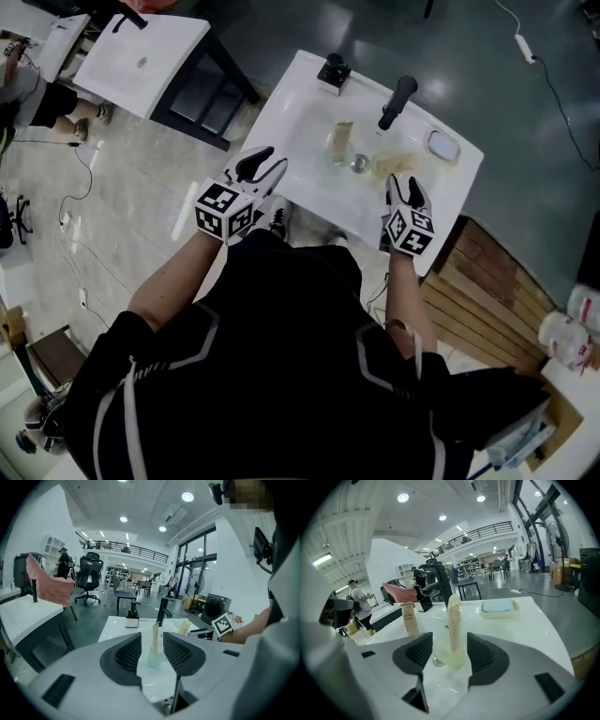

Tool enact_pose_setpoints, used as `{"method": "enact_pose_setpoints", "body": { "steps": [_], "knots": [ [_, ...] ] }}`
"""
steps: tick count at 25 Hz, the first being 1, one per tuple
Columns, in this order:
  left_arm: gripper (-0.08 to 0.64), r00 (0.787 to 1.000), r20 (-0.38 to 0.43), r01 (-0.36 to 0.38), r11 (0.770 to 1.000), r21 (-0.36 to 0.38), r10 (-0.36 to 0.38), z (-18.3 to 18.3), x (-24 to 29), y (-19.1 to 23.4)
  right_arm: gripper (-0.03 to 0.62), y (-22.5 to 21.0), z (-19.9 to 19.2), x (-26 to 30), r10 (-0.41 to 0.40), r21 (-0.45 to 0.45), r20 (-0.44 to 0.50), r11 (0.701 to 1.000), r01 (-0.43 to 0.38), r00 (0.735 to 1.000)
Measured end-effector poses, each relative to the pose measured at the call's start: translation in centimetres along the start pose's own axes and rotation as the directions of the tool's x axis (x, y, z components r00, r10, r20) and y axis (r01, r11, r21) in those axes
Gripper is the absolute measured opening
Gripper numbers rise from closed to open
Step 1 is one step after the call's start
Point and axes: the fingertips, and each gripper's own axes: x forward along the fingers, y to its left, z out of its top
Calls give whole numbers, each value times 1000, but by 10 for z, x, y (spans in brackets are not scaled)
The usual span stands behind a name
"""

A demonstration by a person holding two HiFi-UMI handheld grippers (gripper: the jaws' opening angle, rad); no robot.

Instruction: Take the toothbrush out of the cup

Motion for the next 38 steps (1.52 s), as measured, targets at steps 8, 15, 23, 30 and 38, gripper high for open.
{"method": "enact_pose_setpoints", "body": {
  "steps": [8, 15, 23, 30, 38],
  "knots": [
    [144, 998, -7, -65, 998, -7, 65, -12, -24, -7, 227, -6, -2, 29, 34, -15, -22, 999, -34, 999],
    [144, 991, 9, -136, 990, -45, 137, -20, -38, 1, 166, -7, -3, 48, 27, -32, -31, 999, -28, 999],
    [144, 983, 14, -183, 981, -60, 184, -24, -49, 7, 84, -8, 1, 52, -4, -68, -21, 998, 2, 1000],
    [144, 987, 22, -160, 985, -62, 162, -21, -46, 6, 64, -7, 5, 50, -21, -72, -13, 997, 20, 1000],
    [144, 996, 36, -77, 997, -14, 78, -1, -35, 7, 54, -2, 31, 30, -48, -82, 22, 995, 50, 999]
  ]
}}
